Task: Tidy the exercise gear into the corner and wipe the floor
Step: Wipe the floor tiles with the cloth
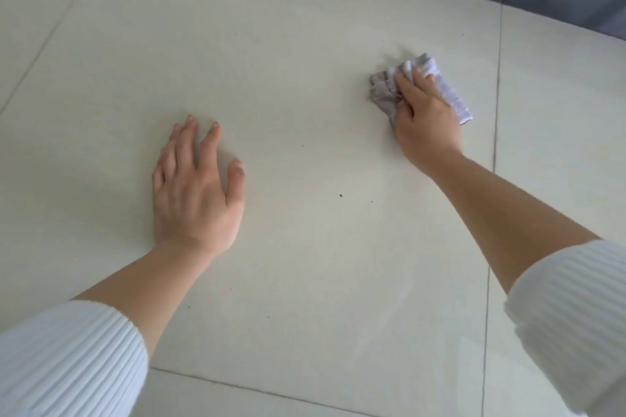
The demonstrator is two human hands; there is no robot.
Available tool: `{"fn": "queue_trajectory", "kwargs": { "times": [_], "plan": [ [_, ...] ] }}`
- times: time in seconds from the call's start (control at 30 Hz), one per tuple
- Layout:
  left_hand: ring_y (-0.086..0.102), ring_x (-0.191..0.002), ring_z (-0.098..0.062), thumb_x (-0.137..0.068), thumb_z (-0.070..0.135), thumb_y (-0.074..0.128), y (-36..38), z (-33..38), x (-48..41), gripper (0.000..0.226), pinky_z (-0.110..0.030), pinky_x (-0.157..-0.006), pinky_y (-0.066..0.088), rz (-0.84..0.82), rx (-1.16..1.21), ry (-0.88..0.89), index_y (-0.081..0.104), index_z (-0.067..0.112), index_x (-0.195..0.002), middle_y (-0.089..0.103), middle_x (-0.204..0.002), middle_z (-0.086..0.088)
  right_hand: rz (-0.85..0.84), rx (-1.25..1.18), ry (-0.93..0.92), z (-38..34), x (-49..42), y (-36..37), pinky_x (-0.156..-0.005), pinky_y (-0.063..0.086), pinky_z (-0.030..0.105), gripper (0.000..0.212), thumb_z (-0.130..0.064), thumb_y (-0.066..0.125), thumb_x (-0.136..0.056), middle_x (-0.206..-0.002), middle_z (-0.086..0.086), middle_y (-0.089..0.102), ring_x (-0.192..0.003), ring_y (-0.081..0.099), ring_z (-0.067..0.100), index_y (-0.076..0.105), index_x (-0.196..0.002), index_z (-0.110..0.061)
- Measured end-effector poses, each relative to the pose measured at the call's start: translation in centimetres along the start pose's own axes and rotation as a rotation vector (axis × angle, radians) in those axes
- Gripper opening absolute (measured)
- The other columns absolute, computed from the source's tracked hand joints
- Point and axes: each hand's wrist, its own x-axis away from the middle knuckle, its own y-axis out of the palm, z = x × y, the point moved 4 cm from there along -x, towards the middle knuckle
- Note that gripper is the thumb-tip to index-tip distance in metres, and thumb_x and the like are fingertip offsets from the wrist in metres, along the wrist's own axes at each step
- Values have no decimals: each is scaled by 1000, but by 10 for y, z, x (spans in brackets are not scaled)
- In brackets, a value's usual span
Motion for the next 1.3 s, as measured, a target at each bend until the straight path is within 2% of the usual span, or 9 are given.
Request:
{"fn": "queue_trajectory", "kwargs": {
  "times": [0.2, 0.4, 0.53, 0.63, 0.87, 1.03, 1.13, 1.2, 1.3],
  "plan": [
    [16, -145, -27, -91, 45, 34, -1, 1, 1, 62, -42, -115, 15, -2, 11, 26, 32, 16, -146, 22, -157, -12, -106, -37, -214, -29, 87, 15, -117, 21, 35, 48, -14, 39, -99, -156, -7, 26, -146, 17, 20, 39, -146, -26],
    [-5, -148, -25, -96, 45, 41, -10, -20, 8, 67, -39, -119, 2, -283, 49, 94, 16, 17, -152, -2, -160, -13, -245, -23, -457, -64, 191, 29, -118, 20, 40, 47, -15, 39, -96, -153, 0, 34, -143, 27, 28, 46, -142, -19],
    [19, -142, -38, -94, 42, 24, -27, -53, 90, 63, -46, -115, 16, -162, 7, 127, 34, 8, -146, 20, -153, -27, -346, -54, -671, -83, 284, 43, -116, 24, 42, 57, -8, 62, -85, -151, 1, 38, -141, 30, 26, 49, -139, -20],
    [29, -137, -43, -93, 37, 22, -29, -66, 132, 62, -53, -111, 25, -184, -45, 151, 39, 4, -143, 29, -148, -31, -454, -76, -802, -90, 344, 48, -118, 15, 36, 66, -5, 61, -81, -155, -1, 31, -145, 22, 22, 43, -142, -22],
    [-7, -148, -24, -97, 53, 20, -51, -116, 197, 66, -40, -119, 2, -353, -117, -13, 4, 23, -154, -7, -160, -11, -474, 96, -925, -87, 347, 43, -112, 32, 40, 63, -12, 66, -84, -152, -3, 37, -141, 31, 22, 45, -141, -27],
    [-18, -146, -21, -85, 68, 18, -62, -140, 198, 87, -37, -119, -5, -387, -175, -105, -11, 22, -152, -18, -158, -11, -232, 271, -594, -45, 293, 18, -109, 38, 45, 56, -24, 55, -92, -151, 4, 38, -137, 39, 29, 41, -145, -19],
    [-21, -145, -23, -79, 82, 10, -60, -144, 194, 98, -36, -118, -9, -433, -170, -119, -14, 19, -151, -22, -157, -13, -178, 324, -220, -7, 263, -1, -119, 15, 38, 54, -41, 13, -102, -161, -3, 9, -148, 10, 24, 10, -153, -27],
    [-22, -145, -24, -66, 85, -1, -56, -146, 193, 108, -36, -116, -12, -441, -168, -113, -17, 18, -150, -24, -156, -14, -199, 300, 17, 10, 248, -7, -120, 1, 35, 54, -45, 9, -102, -161, -4, -7, -148, -7, 22, -3, -153, -33],
    [-26, -144, -23, -61, 82, -6, -51, -150, 191, 109, -37, -116, -12, -444, -158, -119, -20, 19, -149, -27, -155, -12, -199, 204, 187, 1, 229, 2, -119, -5, 39, 54, -40, 13, -102, -161, 1, -10, -146, -13, 26, -2, -153, -30]
  ]
}}
